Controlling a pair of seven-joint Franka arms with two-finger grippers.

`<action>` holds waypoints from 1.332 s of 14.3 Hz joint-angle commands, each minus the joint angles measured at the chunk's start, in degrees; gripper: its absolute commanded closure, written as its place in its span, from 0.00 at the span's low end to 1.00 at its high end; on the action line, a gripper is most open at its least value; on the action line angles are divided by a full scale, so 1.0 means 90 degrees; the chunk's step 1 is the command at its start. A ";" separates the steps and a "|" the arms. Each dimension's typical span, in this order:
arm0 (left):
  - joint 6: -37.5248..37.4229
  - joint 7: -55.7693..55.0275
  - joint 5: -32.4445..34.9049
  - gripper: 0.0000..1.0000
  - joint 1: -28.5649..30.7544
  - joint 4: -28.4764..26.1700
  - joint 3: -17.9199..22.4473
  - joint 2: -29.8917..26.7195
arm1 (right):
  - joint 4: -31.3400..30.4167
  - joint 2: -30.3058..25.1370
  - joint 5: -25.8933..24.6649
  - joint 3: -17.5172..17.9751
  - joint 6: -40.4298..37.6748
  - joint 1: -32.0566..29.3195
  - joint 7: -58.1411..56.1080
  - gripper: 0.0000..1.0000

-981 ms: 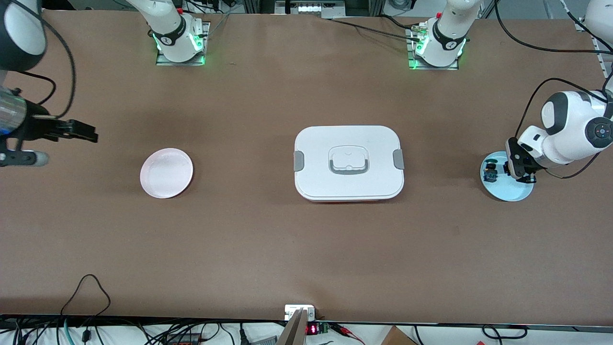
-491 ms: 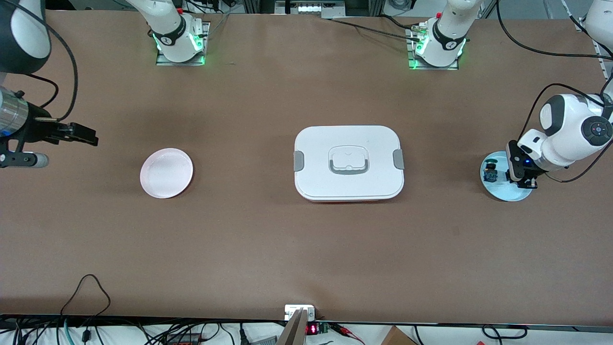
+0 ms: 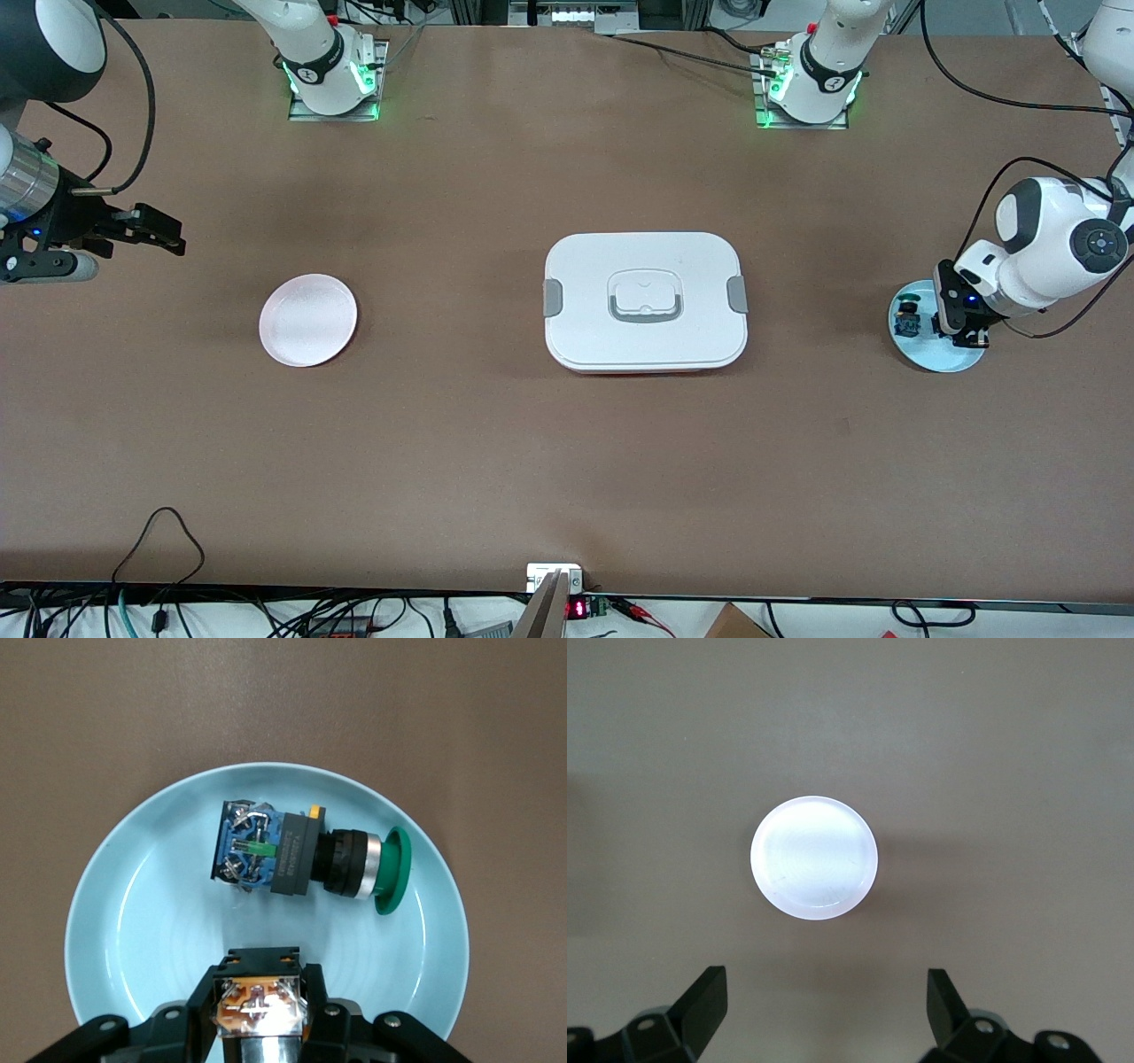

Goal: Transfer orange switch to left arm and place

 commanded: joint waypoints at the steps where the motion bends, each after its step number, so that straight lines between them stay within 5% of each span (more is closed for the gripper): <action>1: 0.0035 0.0021 0.0174 0.62 0.0304 0.0187 -0.0110 0.0305 | 0.0106 -0.0029 -0.0020 -0.0006 0.0020 0.0013 0.0012 0.00; 3: 0.0035 0.0050 0.0174 0.42 0.0305 0.0207 -0.0110 0.0296 | 0.0223 -0.0058 0.0000 -0.0084 -0.0010 -0.0065 0.0256 0.00; 4: -0.0004 0.0089 0.0174 0.00 0.0305 0.0227 -0.0139 0.0257 | 0.0291 -0.0068 0.0000 -0.0084 -0.0020 -0.0045 0.0267 0.00; 9: -0.0676 0.0070 0.0155 0.00 0.0324 0.0334 -0.0490 -0.0162 | 0.0321 -0.0048 -0.0019 -0.0055 -0.0186 -0.0006 0.0286 0.00; 14: -0.3534 -0.0416 -0.0664 0.00 0.0237 0.1698 -0.1155 -0.0436 | 0.0321 -0.0058 -0.0049 -0.0036 -0.0293 0.0013 0.0228 0.00; 19: -0.6561 -0.3116 -0.0714 0.00 0.0207 0.2803 -0.2489 -0.0446 | 0.0341 -0.0107 -0.0068 -0.0045 -0.0645 -0.0006 0.0218 0.00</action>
